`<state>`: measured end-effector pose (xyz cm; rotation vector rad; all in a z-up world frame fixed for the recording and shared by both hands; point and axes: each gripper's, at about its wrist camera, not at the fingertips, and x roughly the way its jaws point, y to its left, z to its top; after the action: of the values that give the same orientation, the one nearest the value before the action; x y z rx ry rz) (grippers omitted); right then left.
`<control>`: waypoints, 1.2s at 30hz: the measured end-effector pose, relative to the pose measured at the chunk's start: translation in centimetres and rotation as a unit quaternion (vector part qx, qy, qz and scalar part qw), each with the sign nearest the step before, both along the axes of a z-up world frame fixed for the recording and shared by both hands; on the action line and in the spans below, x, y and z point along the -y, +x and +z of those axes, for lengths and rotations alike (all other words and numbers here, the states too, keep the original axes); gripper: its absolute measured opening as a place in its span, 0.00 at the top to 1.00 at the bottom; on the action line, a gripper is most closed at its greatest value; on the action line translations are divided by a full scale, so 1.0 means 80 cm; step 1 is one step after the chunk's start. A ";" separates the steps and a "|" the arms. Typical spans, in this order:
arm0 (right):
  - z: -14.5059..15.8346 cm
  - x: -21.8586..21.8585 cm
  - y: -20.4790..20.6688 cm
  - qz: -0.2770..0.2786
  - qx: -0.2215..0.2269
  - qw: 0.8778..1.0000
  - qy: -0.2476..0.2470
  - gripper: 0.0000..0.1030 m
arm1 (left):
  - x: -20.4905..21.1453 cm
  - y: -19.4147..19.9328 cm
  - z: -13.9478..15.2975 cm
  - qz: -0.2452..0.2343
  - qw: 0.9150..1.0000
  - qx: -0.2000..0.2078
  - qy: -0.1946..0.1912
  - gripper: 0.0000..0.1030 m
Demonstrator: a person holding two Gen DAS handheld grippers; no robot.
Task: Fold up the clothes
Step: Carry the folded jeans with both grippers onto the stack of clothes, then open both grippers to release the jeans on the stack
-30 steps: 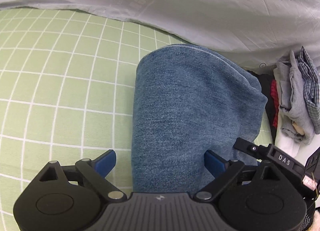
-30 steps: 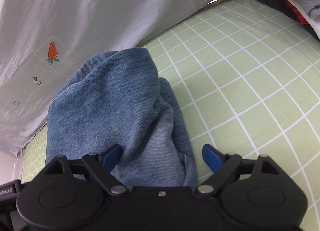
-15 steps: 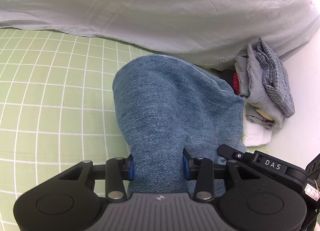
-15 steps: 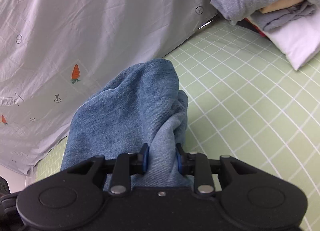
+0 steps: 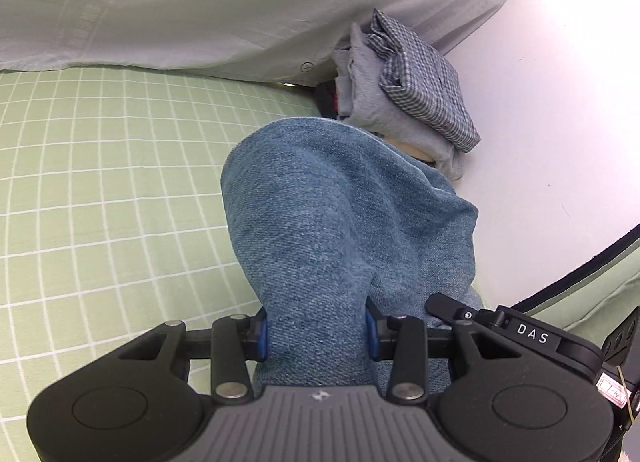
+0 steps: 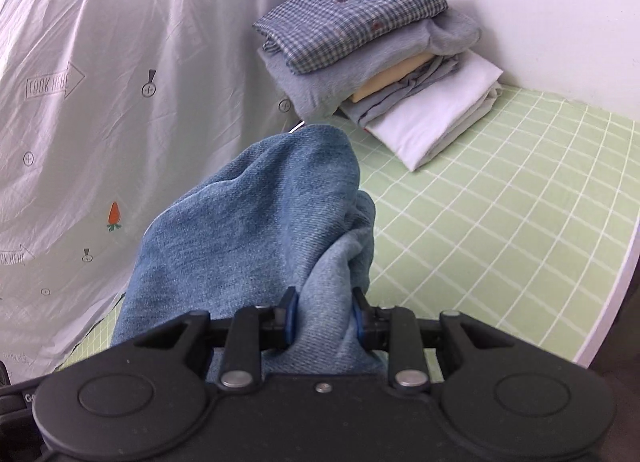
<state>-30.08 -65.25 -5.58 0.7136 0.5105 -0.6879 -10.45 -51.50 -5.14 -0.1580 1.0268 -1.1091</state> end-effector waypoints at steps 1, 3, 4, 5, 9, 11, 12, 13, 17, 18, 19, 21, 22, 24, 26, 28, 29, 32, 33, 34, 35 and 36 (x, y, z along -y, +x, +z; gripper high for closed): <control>0.001 0.015 -0.007 0.003 0.003 1.000 -0.008 0.73 | 0.017 -0.010 0.001 0.007 1.000 0.005 -0.007 0.58; 0.011 0.055 -0.018 0.010 0.013 1.000 -0.024 0.73 | 0.054 -0.030 0.006 0.026 0.999 0.013 -0.024 0.59; 0.020 0.080 -0.021 0.015 0.018 0.999 -0.032 0.73 | 0.074 -0.040 0.010 0.040 0.999 0.014 -0.033 0.59; 0.029 0.104 -0.025 0.019 0.024 0.999 -0.041 0.73 | 0.095 -0.051 0.014 0.053 0.998 0.015 -0.042 0.59; 0.066 0.201 -0.039 0.038 0.047 0.995 -0.075 0.73 | 0.178 -0.056 0.051 0.067 0.993 0.008 -0.099 0.59; 0.098 0.244 -0.040 0.045 0.075 0.992 -0.094 0.73 | 0.221 -0.052 0.084 0.068 0.990 0.032 -0.122 0.58; 0.112 0.266 -0.040 0.048 0.092 0.989 -0.102 0.73 | 0.241 -0.051 0.101 0.067 0.987 0.047 -0.136 0.59; 0.125 0.289 -0.041 0.047 0.110 0.987 -0.107 0.73 | 0.263 -0.046 0.117 0.065 0.985 0.059 -0.149 0.59; 0.171 0.369 -0.017 0.041 0.160 0.976 -0.140 0.73 | 0.344 -0.013 0.170 0.061 0.977 0.097 -0.179 0.58; 0.181 0.387 -0.006 0.041 0.166 0.973 -0.152 0.73 | 0.362 -0.002 0.180 0.061 0.975 0.110 -0.183 0.58; 0.192 0.402 0.005 0.043 0.175 0.971 -0.159 0.73 | 0.379 0.010 0.190 0.061 0.972 0.124 -0.188 0.58; 0.205 0.437 0.033 0.045 0.192 0.965 -0.170 0.73 | 0.414 0.038 0.204 0.064 0.968 0.143 -0.194 0.56; 0.207 0.456 0.050 0.046 0.201 0.963 -0.173 0.72 | 0.432 0.055 0.207 0.066 0.967 0.149 -0.196 0.54; 0.195 0.495 0.088 0.036 0.206 0.961 -0.179 0.66 | 0.464 0.089 0.199 0.082 0.969 0.153 -0.174 0.42; 0.164 0.534 0.134 0.027 0.175 0.968 -0.177 0.59 | 0.494 0.117 0.177 0.115 0.972 0.166 -0.118 0.38; 0.121 0.564 0.177 0.014 0.119 0.979 -0.163 0.58 | 0.512 0.137 0.145 0.137 0.972 0.182 -0.052 0.36; 0.103 0.569 0.187 0.010 0.107 0.981 -0.160 0.57 | 0.516 0.143 0.131 0.136 0.972 0.190 -0.031 0.35; 0.071 0.573 0.204 0.014 0.087 0.983 -0.163 0.54 | 0.505 0.151 0.100 0.151 0.971 0.184 -0.029 0.21; 0.070 0.569 0.203 0.020 0.086 0.981 -0.175 0.52 | 0.499 0.153 0.096 0.157 0.972 0.174 -0.032 0.16; 0.071 0.563 0.199 0.023 0.076 0.979 -0.186 0.48 | 0.494 0.151 0.096 0.157 0.971 0.175 -0.032 0.14; 0.072 0.557 0.194 0.026 0.066 0.978 -0.197 0.45 | 0.489 0.147 0.096 0.157 0.971 0.178 -0.032 0.14; 0.072 0.551 0.190 0.029 0.055 0.976 -0.208 0.38 | 0.485 0.144 0.096 0.157 0.970 0.181 -0.032 0.14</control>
<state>-14.89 -109.36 0.22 0.3396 0.2702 -0.6685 1.06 -90.29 2.51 -0.1563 0.6146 -0.8430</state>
